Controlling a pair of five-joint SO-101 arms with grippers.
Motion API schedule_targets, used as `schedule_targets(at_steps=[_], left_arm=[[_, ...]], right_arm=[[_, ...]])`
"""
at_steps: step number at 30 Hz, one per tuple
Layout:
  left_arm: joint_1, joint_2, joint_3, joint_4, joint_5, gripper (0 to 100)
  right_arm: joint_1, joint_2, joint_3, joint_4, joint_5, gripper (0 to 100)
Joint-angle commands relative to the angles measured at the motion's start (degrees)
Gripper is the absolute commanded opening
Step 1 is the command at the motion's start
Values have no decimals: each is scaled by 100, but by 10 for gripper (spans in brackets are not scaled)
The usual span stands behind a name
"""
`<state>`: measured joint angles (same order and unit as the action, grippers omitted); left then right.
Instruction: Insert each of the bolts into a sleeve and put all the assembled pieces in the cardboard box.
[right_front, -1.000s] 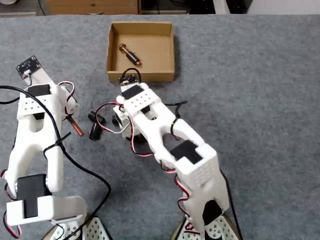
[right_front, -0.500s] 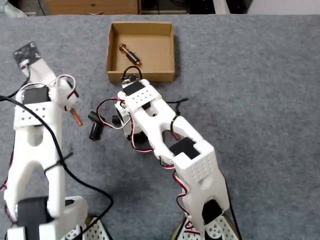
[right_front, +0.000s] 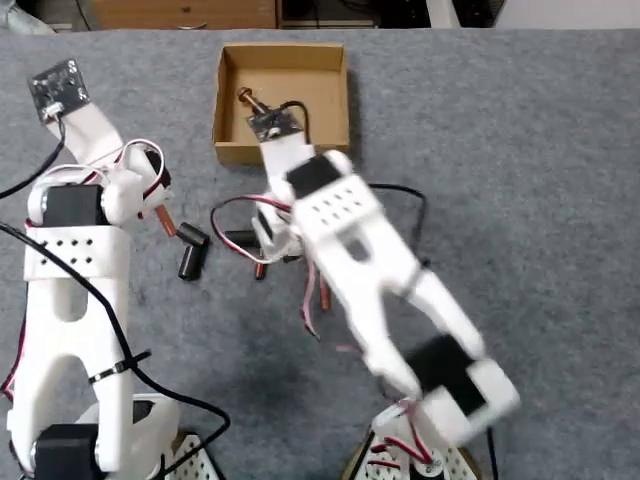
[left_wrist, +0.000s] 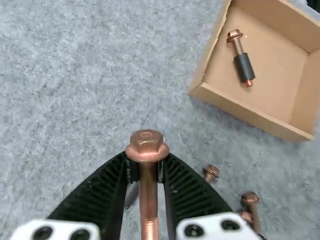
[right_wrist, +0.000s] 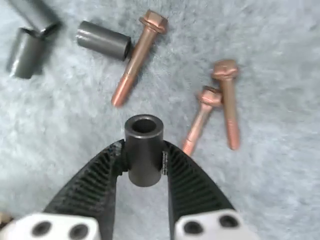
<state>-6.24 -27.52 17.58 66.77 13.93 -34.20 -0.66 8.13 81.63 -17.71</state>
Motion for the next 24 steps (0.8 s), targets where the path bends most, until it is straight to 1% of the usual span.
schedule_targets(at_steps=[1,5,8,11,13,16,19,21,24], left_arm=[[158,-189,-598,141,-44,19],[281,-198,-774,132,-18,19],[404,-233,-914,132,9,19],[413,-242,-1196,132,378,19],[413,-198,-1398,141,404,19],[615,-198,-1459,105,404,19],[958,-189,-1415,105,396,19],[1266,-207,-1266,-9,396,19],[1591,-242,-923,-422,334,19]], right_arm=[[198,-1569,453,-26,404,2],[233,-3073,1095,-70,1081,2],[251,-4356,1815,-519,1670,2],[251,-5701,2888,-1530,2040,1],[251,-6545,3846,-2488,2171,1],[251,-7714,5402,-3982,2189,1],[233,-8690,6747,-5125,2145,1],[215,-9235,7451,-5582,2110,1],[215,-9947,8207,-5758,1714,1]])
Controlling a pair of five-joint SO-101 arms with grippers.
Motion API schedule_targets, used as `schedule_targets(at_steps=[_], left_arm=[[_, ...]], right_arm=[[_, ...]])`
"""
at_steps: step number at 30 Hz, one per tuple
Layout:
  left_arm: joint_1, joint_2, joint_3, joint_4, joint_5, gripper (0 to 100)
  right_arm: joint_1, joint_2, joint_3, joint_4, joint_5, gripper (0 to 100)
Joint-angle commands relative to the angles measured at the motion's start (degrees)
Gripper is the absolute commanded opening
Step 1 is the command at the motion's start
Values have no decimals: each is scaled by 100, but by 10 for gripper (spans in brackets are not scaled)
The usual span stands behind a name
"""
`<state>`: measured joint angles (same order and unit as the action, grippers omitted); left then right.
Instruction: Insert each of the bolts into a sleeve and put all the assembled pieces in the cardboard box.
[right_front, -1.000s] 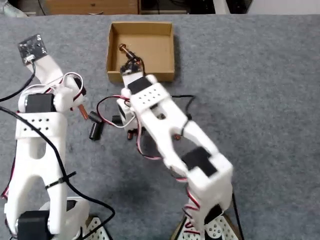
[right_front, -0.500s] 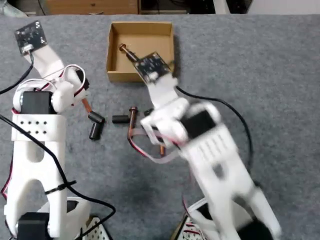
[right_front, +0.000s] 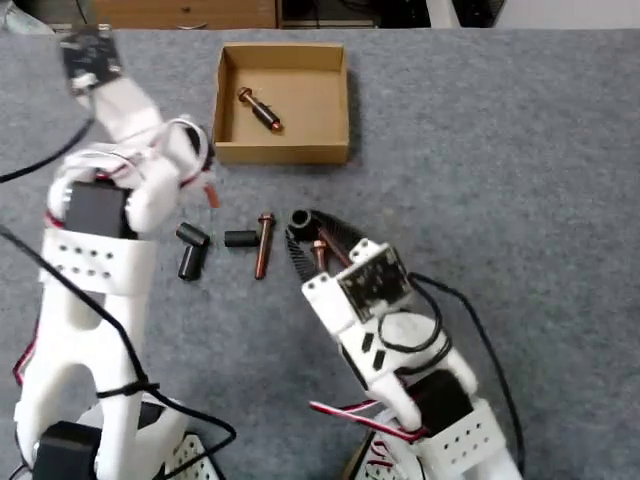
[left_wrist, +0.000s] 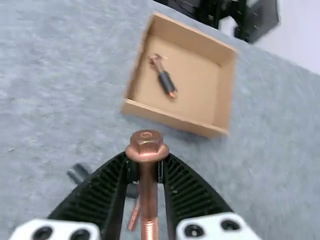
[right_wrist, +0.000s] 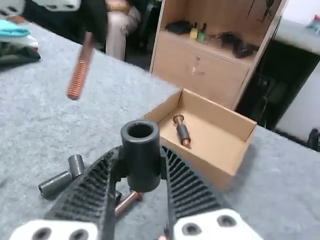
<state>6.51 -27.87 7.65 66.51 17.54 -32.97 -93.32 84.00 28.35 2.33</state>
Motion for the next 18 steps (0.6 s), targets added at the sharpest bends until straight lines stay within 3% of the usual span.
schedule_targets(at_steps=[1,5,11,18], left_arm=[[387,-207,132,-536,-141,19],[730,-207,246,-826,-290,19],[1090,-207,105,-897,-510,18],[1679,-198,316,-941,-659,18]], right_arm=[[92,-884,813,-422,-404,1],[101,-1437,1288,-325,-589,1],[92,-1525,1279,853,-1029,2],[-13,-1543,1253,949,-1029,2]])
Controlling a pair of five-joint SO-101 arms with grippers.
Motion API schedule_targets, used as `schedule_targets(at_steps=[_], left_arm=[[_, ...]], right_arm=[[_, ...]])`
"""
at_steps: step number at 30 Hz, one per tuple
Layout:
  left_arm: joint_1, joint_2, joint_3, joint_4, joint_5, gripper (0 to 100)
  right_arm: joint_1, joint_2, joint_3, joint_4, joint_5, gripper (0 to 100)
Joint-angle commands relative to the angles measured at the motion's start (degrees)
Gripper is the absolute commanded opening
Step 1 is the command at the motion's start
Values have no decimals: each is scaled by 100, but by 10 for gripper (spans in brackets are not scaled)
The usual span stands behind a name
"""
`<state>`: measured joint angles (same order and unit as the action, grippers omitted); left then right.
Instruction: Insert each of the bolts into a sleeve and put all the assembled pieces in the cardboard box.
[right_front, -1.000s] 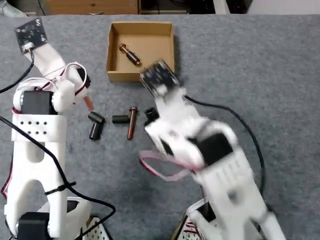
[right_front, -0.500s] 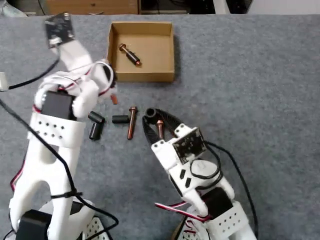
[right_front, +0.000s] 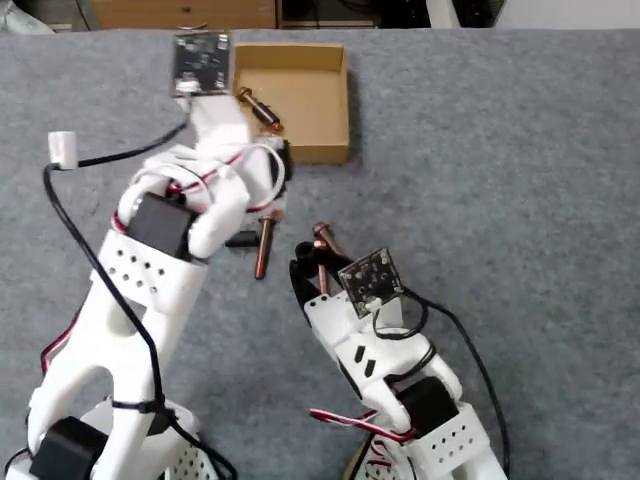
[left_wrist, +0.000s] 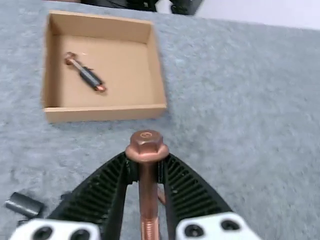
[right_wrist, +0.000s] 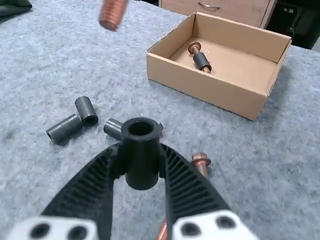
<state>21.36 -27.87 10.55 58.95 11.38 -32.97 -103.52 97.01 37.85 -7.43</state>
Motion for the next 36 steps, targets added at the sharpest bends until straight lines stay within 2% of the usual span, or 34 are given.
schedule_targets(at_steps=[1,6,13,17,22,30,33,36], left_arm=[[237,-207,132,-273,-44,18],[202,-268,607,-721,211,17],[193,-1051,1160,-1090,325,17],[0,-1235,1521,-1530,316,17],[-88,-1323,1908,-1934,-422,17],[-149,-2193,2752,-2954,-536,17],[-290,-2246,2866,-3051,-1011,17],[-299,-2255,2884,-3033,-1160,17]], right_arm=[[-22,-523,-57,0,-53,2],[-40,-514,-435,141,-97,2],[-57,-470,-796,167,-422,1],[-382,-470,-822,325,-422,1],[-532,-470,-778,352,-369,1],[-409,-453,-268,-607,35,2],[-365,-453,-251,-642,123,2],[-365,-453,-242,-756,229,2]])
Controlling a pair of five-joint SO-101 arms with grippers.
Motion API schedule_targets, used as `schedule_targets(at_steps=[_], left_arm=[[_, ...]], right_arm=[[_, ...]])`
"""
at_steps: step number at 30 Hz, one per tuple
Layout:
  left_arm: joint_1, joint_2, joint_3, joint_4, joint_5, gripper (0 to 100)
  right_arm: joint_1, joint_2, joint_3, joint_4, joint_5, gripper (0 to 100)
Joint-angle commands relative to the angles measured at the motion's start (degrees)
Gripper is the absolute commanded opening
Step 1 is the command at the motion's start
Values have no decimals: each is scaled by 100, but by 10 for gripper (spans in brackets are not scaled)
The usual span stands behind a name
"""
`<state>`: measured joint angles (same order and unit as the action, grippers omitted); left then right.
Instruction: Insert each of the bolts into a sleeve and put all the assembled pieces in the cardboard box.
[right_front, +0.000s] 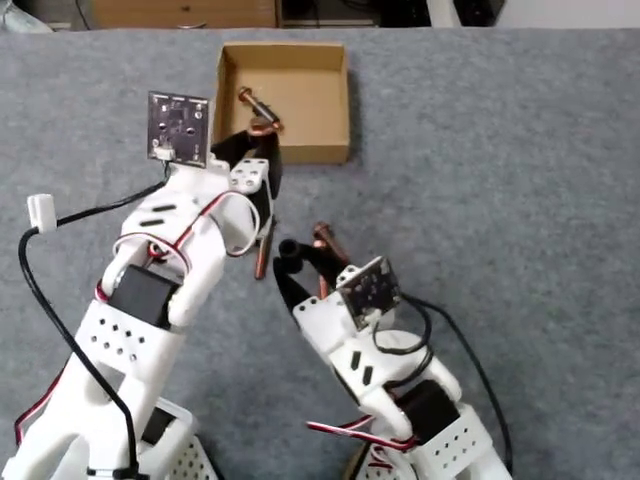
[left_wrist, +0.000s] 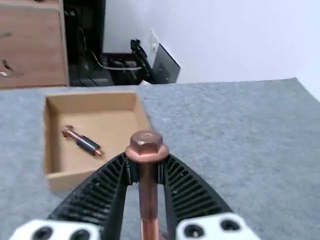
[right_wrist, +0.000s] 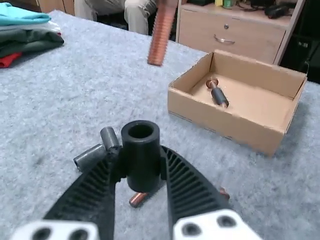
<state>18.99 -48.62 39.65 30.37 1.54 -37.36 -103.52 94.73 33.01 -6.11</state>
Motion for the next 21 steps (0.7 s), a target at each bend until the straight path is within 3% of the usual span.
schedule_targets(at_steps=[1,13,21], left_arm=[[-26,-180,-9,-176,-176,17],[-44,-1332,237,396,457,16],[378,-1543,273,536,422,17]], right_arm=[[84,-453,4,-352,97,2],[400,426,259,-1143,-132,2],[365,1270,259,-1943,-141,2]])
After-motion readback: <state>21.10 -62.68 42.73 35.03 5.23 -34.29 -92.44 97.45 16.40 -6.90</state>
